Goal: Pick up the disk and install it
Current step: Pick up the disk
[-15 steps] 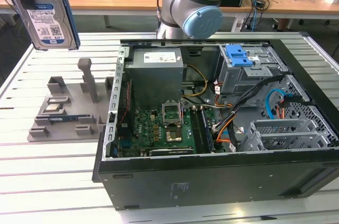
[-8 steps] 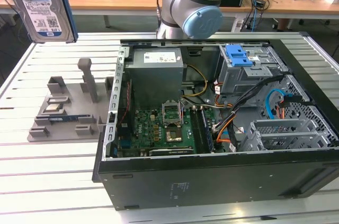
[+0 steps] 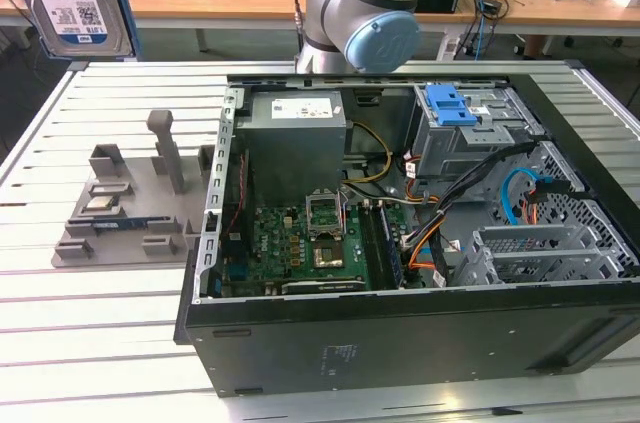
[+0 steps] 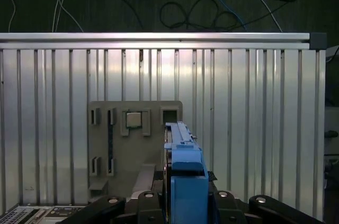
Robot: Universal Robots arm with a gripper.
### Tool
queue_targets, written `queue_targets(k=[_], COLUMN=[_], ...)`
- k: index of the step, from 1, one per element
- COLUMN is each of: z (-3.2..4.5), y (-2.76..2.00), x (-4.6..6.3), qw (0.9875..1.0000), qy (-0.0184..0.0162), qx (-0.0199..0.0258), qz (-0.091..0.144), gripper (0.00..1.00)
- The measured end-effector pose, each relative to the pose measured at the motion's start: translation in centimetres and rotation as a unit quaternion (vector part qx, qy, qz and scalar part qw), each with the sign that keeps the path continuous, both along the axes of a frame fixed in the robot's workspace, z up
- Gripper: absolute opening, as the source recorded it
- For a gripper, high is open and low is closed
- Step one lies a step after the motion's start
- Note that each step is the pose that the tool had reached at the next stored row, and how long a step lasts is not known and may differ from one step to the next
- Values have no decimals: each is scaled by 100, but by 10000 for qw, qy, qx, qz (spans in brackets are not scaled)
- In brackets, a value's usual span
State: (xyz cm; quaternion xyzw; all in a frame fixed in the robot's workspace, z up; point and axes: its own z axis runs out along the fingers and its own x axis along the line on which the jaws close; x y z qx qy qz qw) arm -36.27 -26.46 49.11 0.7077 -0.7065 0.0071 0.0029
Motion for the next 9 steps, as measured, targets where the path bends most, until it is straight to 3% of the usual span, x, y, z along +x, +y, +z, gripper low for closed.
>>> queue_targets(k=[5,9], z=[4,3], y=[0,0], x=[11,119], qw=[10000,10000], qy=[1,0], qx=[0,0], qz=[-1,0], gripper=[36,36])
